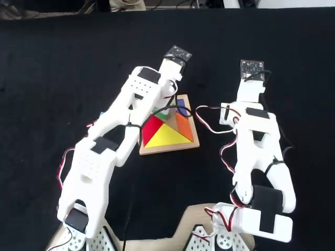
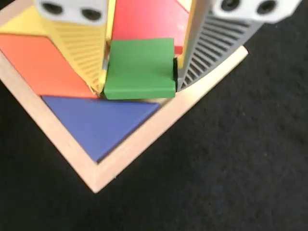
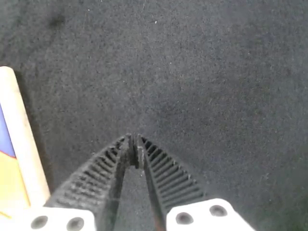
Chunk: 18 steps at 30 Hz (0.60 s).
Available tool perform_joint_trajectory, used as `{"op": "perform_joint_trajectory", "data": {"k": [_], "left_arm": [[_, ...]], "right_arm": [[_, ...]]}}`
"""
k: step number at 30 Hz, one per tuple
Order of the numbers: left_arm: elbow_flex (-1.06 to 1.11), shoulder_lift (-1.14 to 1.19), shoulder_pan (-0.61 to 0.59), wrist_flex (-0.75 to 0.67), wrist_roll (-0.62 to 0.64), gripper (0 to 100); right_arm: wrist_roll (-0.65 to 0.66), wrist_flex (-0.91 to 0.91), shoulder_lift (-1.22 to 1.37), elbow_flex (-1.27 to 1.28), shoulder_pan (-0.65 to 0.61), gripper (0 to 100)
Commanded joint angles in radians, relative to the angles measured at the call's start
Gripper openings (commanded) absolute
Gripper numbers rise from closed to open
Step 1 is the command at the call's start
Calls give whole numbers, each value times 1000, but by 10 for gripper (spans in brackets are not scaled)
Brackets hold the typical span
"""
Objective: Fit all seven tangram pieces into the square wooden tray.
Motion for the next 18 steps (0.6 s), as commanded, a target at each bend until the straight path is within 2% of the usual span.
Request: {"op": "perform_joint_trajectory", "data": {"k": [1, 7, 18], "left_arm": [[-97, -12, 12, 60, 6, 189], [-180, -3, 13, 172, 6, 248], [-171, -2, 42, 172, -28, 248]], "right_arm": [[8, -15, -4, -54, -25, 11], [8, -15, -4, -54, -25, 11], [8, -15, -4, -53, -25, 11]]}}
